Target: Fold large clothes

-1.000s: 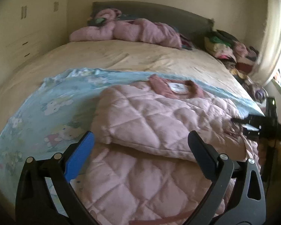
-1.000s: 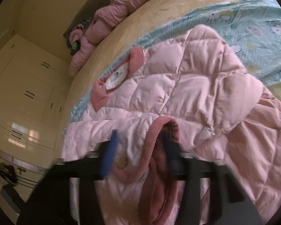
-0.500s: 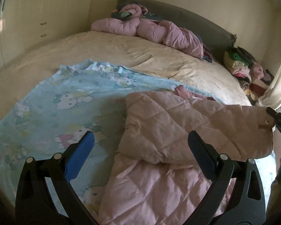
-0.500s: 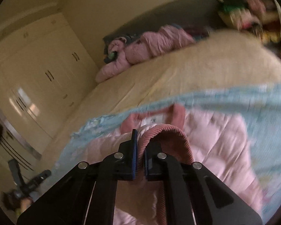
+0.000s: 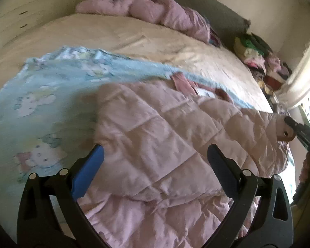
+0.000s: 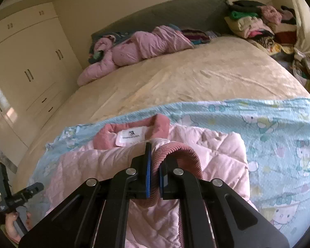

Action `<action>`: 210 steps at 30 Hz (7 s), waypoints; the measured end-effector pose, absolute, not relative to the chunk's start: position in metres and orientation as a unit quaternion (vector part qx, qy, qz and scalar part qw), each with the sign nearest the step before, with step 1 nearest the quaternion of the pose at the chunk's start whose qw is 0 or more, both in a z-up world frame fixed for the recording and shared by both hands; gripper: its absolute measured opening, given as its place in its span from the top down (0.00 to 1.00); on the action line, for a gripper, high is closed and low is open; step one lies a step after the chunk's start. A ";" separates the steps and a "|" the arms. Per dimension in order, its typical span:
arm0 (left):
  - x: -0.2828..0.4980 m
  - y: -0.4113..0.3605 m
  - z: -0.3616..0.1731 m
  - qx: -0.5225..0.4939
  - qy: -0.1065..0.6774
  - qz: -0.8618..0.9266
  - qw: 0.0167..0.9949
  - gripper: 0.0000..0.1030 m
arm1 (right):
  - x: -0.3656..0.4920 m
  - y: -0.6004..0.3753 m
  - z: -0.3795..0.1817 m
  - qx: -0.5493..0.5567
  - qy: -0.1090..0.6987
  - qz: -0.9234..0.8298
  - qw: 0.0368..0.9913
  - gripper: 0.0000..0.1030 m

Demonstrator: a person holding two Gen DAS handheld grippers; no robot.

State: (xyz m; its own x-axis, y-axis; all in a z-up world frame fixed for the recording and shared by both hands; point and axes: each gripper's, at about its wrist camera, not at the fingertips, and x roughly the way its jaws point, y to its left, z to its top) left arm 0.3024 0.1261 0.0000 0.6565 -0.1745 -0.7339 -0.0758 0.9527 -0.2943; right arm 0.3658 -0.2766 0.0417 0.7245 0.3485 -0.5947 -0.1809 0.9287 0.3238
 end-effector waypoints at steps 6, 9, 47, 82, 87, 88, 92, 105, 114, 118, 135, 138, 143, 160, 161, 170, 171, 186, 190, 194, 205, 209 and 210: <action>0.318 0.111 -0.031 -0.126 0.457 -0.032 0.880 0.10 | 0.372 -0.277 0.029 0.131 0.353 0.133 0.917 0.95; 0.321 0.105 -0.043 -0.106 0.471 -0.028 0.875 0.10 | 0.373 -0.277 0.027 0.132 0.358 0.130 0.915 0.91; 0.330 0.104 -0.070 -0.101 0.475 -0.034 0.873 0.08 | 0.371 -0.143 -0.072 -0.024 0.466 0.148 0.872 0.38; 0.281 0.093 -0.006 -0.098 0.443 -0.044 0.890 0.09 | 0.276 -0.197 0.012 0.094 0.388 0.165 0.902 0.08; 0.271 0.090 0.005 -0.099 0.435 -0.045 0.894 0.09 | 0.266 -0.198 0.021 0.096 0.378 0.170 0.905 0.08; 0.268 0.090 0.007 -0.100 0.432 -0.045 0.895 0.09 | 0.264 -0.198 0.023 0.096 0.377 0.171 0.905 0.08; 0.260 0.087 0.018 -0.101 0.422 -0.048 0.900 0.09 | 0.254 -0.199 0.032 0.094 0.368 0.175 0.908 0.08; 0.230 0.074 0.047 -0.088 0.394 -0.061 0.913 0.09 | 0.223 -0.200 0.051 0.075 0.339 0.175 0.921 0.08; 0.206 0.065 0.057 -0.075 0.378 -0.069 0.920 0.09 | 0.205 -0.206 0.053 0.068 0.332 0.175 0.925 0.08; 0.194 0.061 0.059 -0.069 0.371 -0.069 0.924 0.09 | 0.198 -0.208 0.052 0.066 0.330 0.177 0.925 0.08; 0.154 0.041 0.046 -0.050 0.366 -0.081 0.926 0.09 | 0.163 -0.228 0.046 0.069 0.322 0.174 0.928 0.08; 0.147 0.040 0.042 -0.052 0.366 -0.081 0.925 0.09 | 0.157 -0.231 0.043 0.069 0.322 0.175 0.928 0.08; 0.136 0.038 0.034 -0.051 0.367 -0.079 0.925 0.09 | 0.146 -0.233 0.038 0.065 0.321 0.176 0.928 0.08; 0.104 0.039 0.009 -0.043 0.376 -0.069 0.923 0.09 | 0.119 -0.251 0.017 0.046 0.345 0.162 0.923 0.08; 0.101 0.039 0.006 -0.042 0.377 -0.066 0.923 0.09 | 0.117 -0.253 0.016 0.045 0.348 0.161 0.922 0.08; 0.084 0.038 -0.010 -0.033 0.390 -0.061 0.918 0.09 | 0.102 -0.275 -0.005 0.036 0.375 0.138 0.916 0.08; 0.082 0.038 -0.011 -0.032 0.391 -0.060 0.918 0.09 | 0.101 -0.279 -0.008 0.035 0.380 0.133 0.915 0.08; 0.049 0.092 -0.036 -0.054 0.413 -0.004 0.909 0.09 | 0.086 -0.323 -0.042 0.034 0.419 0.090 0.903 0.08; 0.036 0.113 -0.045 -0.066 0.423 0.013 0.903 0.09 | 0.083 -0.333 -0.048 0.039 0.425 0.082 0.900 0.08; 0.022 0.135 -0.059 -0.088 0.443 0.029 0.892 0.09 | 0.081 -0.343 -0.054 0.046 0.428 0.076 0.899 0.08; -0.009 0.147 -0.086 -0.141 0.475 0.000 0.868 0.09 | 0.076 -0.356 -0.057 0.049 0.433 0.072 0.897 0.08; -0.013 0.142 -0.095 -0.148 0.482 -0.005 0.864 0.09 | 0.071 -0.367 -0.058 0.048 0.435 0.068 0.896 0.08; -0.014 0.140 -0.096 -0.144 0.482 -0.004 0.864 0.09 | 0.070 -0.371 -0.058 0.047 0.436 0.067 0.896 0.08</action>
State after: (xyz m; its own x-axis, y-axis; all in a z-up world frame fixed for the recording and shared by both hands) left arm -0.0137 0.1398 -0.0964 0.5354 -0.1469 -0.8317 -0.1315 0.9582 -0.2540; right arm 0.0696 -0.3708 -0.0578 0.6106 0.1605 -0.7755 -0.0781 0.9867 0.1427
